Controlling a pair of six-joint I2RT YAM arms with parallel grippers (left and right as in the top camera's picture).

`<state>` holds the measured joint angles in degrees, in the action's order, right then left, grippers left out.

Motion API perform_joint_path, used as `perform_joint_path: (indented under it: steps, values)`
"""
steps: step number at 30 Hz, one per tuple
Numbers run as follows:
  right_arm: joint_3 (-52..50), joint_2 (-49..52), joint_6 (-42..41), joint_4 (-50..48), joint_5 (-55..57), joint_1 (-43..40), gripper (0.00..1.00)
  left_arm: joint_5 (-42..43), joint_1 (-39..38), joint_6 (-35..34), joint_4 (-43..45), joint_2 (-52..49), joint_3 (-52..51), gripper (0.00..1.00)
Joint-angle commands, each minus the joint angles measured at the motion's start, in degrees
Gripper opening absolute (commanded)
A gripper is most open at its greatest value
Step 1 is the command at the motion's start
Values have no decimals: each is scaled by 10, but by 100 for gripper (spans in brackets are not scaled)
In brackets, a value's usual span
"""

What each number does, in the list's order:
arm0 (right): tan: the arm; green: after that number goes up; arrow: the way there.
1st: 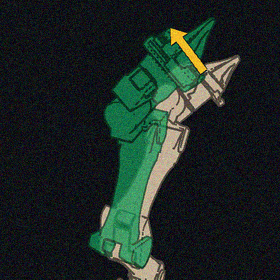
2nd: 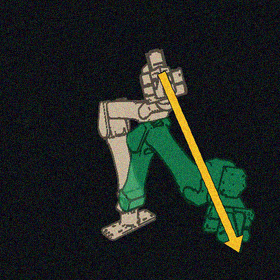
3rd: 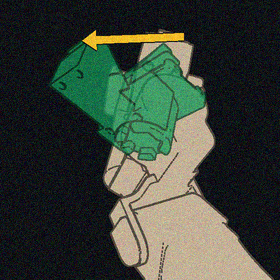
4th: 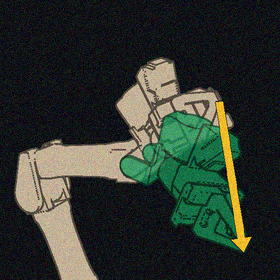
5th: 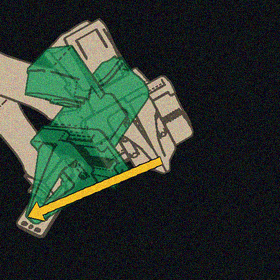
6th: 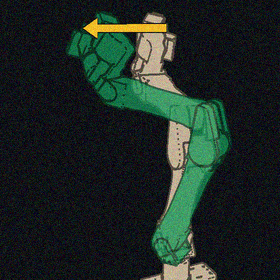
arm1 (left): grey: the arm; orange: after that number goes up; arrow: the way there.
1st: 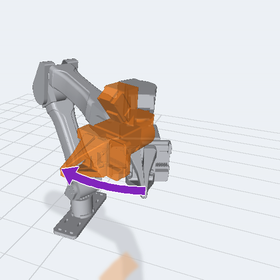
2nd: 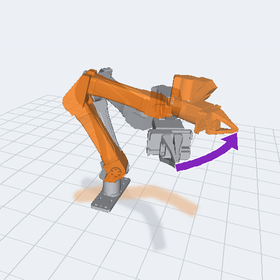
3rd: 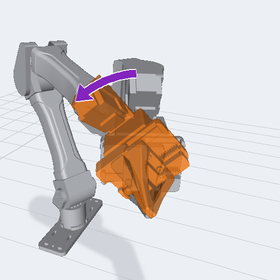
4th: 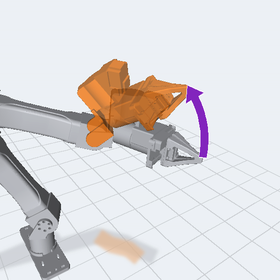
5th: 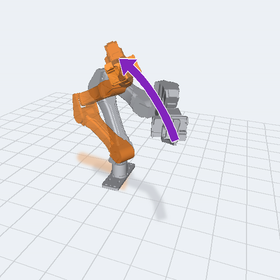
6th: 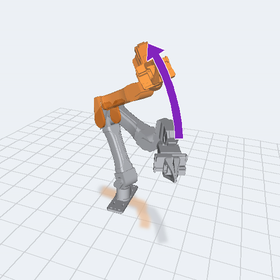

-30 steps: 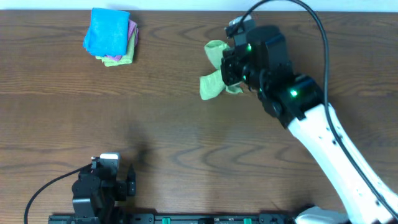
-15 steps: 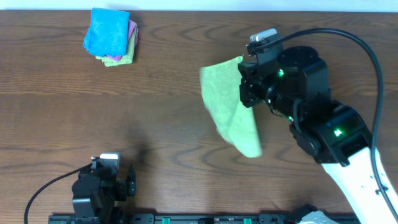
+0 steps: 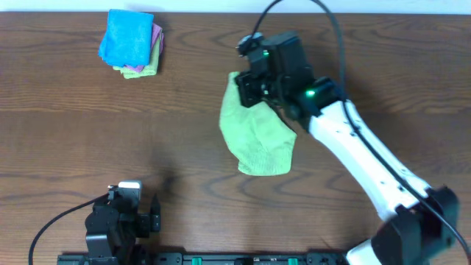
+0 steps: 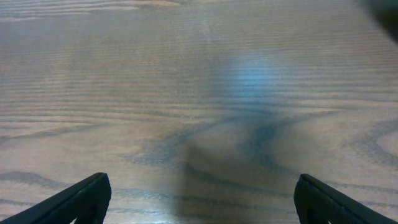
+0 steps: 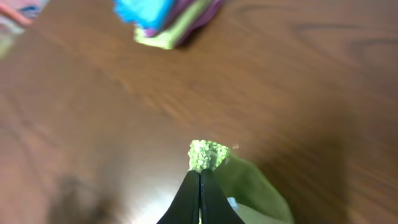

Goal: Fold the cloth
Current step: 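Lift and shake the green cloth with the right gripper, then release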

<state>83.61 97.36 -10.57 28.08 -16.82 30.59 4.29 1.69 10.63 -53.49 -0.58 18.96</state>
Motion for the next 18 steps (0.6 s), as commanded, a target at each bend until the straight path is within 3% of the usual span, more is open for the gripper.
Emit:
perform_joint_path:
  steps: [1, 3, 10, 12, 18]
  values:
    - [6, 17, -27, -35, -54, 32, 2, -2, -2, 10, -6, 3, -9, 95]
    - [6, 28, -26, -50, -5, 45, 1, -2, -2, 10, -6, 3, -9, 95]
    - [6, 28, 10, -42, 334, 12, 2, -2, -2, 10, -6, 3, -9, 95]
    - [6, 28, 10, -33, 383, -10, 10, -2, -2, 10, -6, 3, -9, 95]
    - [6, 23, 0, 9, 393, -77, 80, -2, -2, 10, -2, 3, -9, 95]
